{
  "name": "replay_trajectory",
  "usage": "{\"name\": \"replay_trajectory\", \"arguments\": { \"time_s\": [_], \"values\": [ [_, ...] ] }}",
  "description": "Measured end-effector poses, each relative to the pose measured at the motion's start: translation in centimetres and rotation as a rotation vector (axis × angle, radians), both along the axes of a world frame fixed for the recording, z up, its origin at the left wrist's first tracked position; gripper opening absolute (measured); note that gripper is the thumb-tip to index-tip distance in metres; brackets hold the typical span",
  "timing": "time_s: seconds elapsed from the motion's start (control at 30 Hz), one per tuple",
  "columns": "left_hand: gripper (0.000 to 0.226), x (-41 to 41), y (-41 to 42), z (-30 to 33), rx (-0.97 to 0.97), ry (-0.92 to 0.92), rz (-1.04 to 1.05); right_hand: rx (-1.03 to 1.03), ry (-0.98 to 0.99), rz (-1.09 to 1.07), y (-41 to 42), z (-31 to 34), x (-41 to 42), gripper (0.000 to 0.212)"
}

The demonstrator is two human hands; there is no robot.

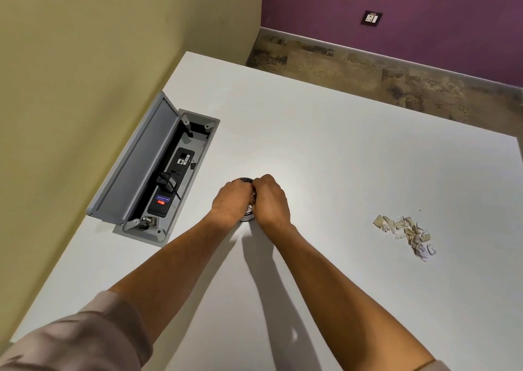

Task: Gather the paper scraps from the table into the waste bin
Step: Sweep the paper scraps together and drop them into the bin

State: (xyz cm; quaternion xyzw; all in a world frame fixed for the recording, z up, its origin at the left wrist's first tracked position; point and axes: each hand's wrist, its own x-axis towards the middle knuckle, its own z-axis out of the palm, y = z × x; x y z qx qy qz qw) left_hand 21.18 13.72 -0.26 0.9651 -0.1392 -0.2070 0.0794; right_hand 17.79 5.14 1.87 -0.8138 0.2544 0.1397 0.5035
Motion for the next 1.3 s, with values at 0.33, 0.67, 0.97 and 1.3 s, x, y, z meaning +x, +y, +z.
{"name": "replay_trajectory", "arguments": {
  "time_s": [0.33,0.67,0.97,1.3],
  "values": [
    [0.021,0.6,0.5,1.1,-0.068,0.044,0.056,-0.187,-0.135,0.113,-1.1,-0.5,-0.6,0.011],
    [0.014,0.6,1.0,3.5,-0.107,0.083,0.061,-0.063,-0.098,-0.082,-2.6,-0.8,-2.8,0.028],
    [0.010,0.3,-0.8,1.4,-0.003,0.176,-0.097,0.107,-0.057,-0.107,-2.6,-1.2,-3.0,0.033],
    [0.018,1.6,-1.8,0.3,0.075,0.305,-0.087,0.122,-0.116,-0.109,-2.4,-1.5,-2.9,0.023]
  ]
}}
